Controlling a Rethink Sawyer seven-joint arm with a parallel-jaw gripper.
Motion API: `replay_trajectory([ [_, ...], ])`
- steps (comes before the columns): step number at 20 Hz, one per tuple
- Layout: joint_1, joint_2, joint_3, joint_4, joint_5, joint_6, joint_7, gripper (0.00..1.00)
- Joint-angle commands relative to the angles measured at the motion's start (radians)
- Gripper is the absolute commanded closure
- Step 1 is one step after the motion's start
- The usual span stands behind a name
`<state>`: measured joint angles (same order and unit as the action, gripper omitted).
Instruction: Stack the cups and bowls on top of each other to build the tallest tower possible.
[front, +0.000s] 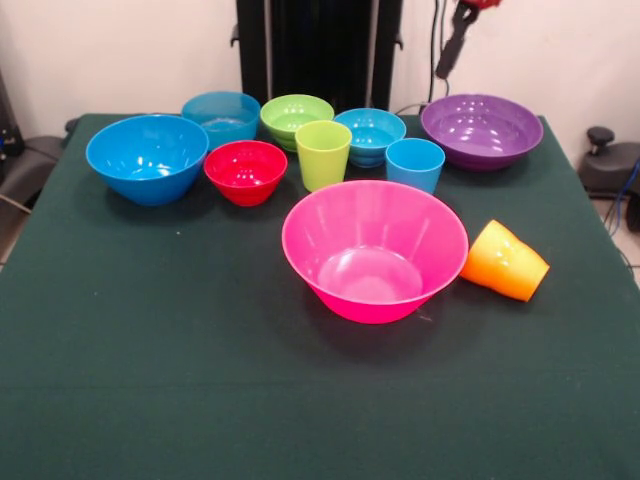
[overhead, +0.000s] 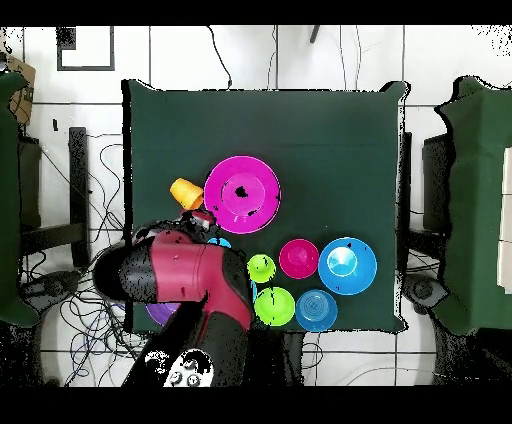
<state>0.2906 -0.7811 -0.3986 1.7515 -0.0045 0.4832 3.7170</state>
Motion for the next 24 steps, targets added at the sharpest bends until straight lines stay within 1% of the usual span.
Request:
replay_trajectory([
  [1,-0.037,0.224,0.184,-0.125,-0.106,-0.052,-0.218,0.0],
  [3,-0.043,0.224,0.179,-0.134,-0.125,-0.045,-0.219,0.0],
  [6,-0.074,0.212,0.202,-0.131,-0.145,-0.042,-0.243,0.0],
  [10,-0.081,0.224,0.231,-0.144,-0.145,-0.046,-0.214,0.0],
  [15,-0.071,0.255,0.229,-0.183,-0.15,-0.048,-0.185,0.0],
  [23,-0.106,0.222,0.271,-0.14,-0.157,-0.049,-0.222,0.0],
  [24,-0.135,0.199,0.311,-0.106,-0.156,-0.054,-0.257,0.0],
])
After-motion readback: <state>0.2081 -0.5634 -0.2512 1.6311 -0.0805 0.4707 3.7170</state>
